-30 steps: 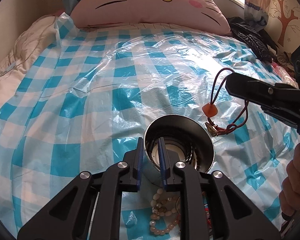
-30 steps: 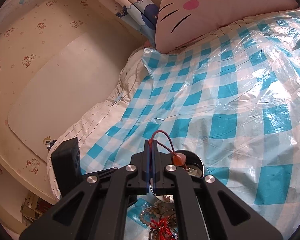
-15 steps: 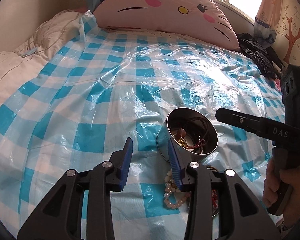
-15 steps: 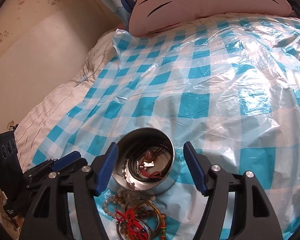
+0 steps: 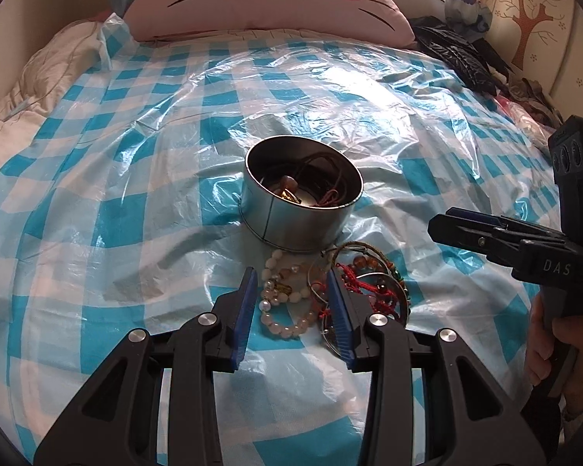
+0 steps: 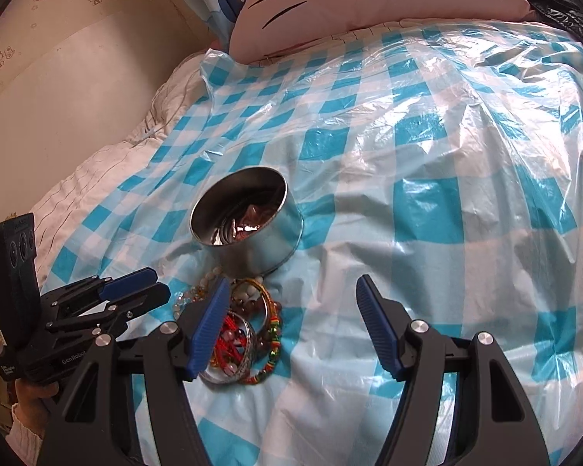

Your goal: Organize jewelry

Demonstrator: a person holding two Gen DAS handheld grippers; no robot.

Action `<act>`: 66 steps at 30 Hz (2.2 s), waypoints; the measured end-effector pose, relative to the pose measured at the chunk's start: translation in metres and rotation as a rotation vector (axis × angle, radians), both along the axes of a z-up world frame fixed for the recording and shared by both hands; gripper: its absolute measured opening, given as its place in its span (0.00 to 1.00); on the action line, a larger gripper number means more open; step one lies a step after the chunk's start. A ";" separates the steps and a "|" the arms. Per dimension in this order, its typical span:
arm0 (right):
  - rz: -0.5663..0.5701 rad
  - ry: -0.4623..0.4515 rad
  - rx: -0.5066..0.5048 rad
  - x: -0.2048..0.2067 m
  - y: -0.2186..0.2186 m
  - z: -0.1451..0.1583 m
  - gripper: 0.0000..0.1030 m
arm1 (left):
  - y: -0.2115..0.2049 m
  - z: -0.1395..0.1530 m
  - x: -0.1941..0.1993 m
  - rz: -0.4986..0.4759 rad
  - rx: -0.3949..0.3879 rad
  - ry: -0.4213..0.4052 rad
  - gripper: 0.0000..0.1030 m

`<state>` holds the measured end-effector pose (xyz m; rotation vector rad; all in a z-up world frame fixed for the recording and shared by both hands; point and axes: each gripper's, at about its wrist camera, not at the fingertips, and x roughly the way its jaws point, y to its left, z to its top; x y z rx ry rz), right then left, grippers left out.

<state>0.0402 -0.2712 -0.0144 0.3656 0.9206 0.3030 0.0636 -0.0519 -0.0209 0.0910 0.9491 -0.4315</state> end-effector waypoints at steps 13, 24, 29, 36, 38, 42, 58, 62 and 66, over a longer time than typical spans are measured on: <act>-0.031 0.015 0.041 -0.011 -0.001 -0.016 0.64 | -0.019 -0.020 0.007 -0.043 -0.021 0.061 0.39; -0.031 0.002 0.050 -0.011 -0.002 -0.014 0.64 | -0.021 -0.019 0.004 -0.056 -0.043 0.049 0.02; -0.010 -0.013 0.021 -0.012 0.004 -0.011 0.64 | 0.000 -0.006 0.000 -0.009 -0.108 0.032 0.02; 0.048 -0.044 0.004 -0.014 0.016 -0.007 0.64 | 0.026 0.006 -0.002 0.031 -0.147 0.017 0.02; 0.097 -0.055 0.006 -0.014 0.025 -0.005 0.64 | 0.031 0.009 -0.002 0.043 -0.145 0.013 0.02; 0.237 -0.076 -0.032 -0.014 0.061 -0.001 0.64 | 0.038 0.005 -0.001 0.055 -0.120 0.021 0.02; 0.394 0.014 -0.058 0.023 0.105 -0.023 0.11 | 0.041 -0.004 -0.002 0.060 -0.117 0.037 0.02; 0.367 0.002 -0.037 0.019 0.096 -0.020 0.04 | 0.042 -0.005 -0.001 0.067 -0.118 0.039 0.02; 0.298 -0.031 0.051 0.013 0.074 -0.008 0.04 | 0.044 -0.004 -0.002 0.070 -0.118 0.036 0.02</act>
